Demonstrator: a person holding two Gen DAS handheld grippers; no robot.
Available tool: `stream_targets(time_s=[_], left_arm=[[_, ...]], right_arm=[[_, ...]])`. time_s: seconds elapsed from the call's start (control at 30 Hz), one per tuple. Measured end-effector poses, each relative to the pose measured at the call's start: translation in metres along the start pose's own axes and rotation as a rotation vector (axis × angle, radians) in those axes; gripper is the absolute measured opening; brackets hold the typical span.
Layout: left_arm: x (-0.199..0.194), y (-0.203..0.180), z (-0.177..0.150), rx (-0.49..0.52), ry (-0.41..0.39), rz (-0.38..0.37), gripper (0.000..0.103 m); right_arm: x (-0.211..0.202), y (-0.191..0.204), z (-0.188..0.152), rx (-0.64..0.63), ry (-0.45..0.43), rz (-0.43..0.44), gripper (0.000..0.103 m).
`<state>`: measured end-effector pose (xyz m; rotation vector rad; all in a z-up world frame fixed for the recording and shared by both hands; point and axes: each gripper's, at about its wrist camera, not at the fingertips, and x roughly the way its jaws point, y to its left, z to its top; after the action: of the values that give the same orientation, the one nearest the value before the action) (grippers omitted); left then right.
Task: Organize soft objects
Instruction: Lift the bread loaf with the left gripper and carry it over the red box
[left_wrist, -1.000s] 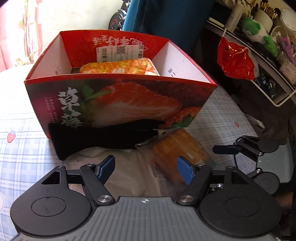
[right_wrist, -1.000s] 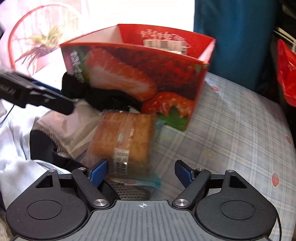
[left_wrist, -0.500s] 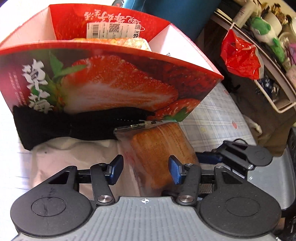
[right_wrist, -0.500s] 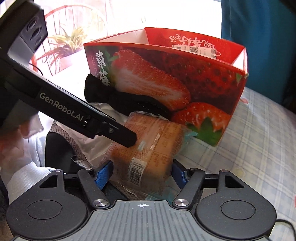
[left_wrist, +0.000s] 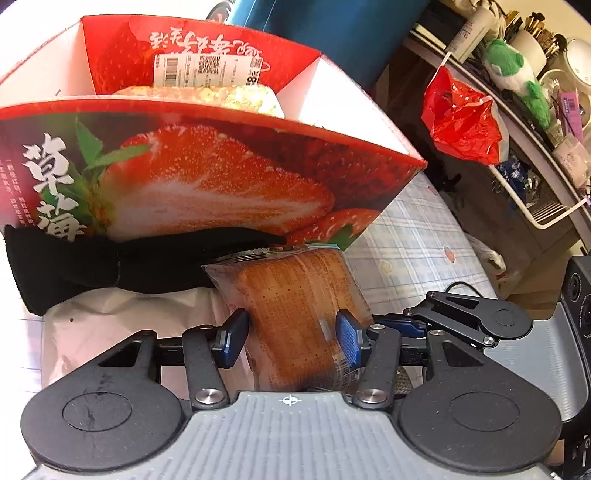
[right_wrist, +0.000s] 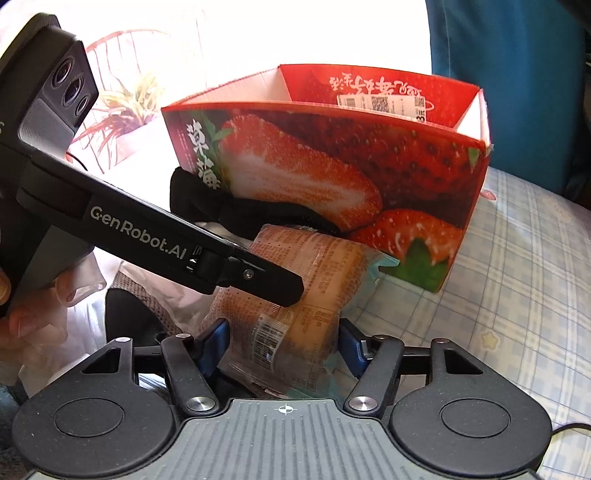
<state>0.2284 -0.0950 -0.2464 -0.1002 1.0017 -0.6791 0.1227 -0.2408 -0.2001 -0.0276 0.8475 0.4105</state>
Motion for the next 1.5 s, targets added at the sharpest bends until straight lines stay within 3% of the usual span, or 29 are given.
stream_targets(time_s=[0.83, 1.27, 1.5], left_arm=[[-0.094, -0.039, 0.026, 0.133, -0.213, -0.010, 0.053], [-0.119, -0.050, 0.072, 0.198, -0.293, 0.001, 0.053], [-0.099, -0.038, 0.116, 0.162, -0.294, 0.028, 0.053]], right_arm=[[-0.065, 0.030, 0.056, -0.104, -0.119, -0.053, 0.056], [-0.078, 0.019, 0.105, -0.124, -0.202, -0.065, 0.056], [-0.060, 0.006, 0.135, -0.143, -0.239, -0.110, 0.055]])
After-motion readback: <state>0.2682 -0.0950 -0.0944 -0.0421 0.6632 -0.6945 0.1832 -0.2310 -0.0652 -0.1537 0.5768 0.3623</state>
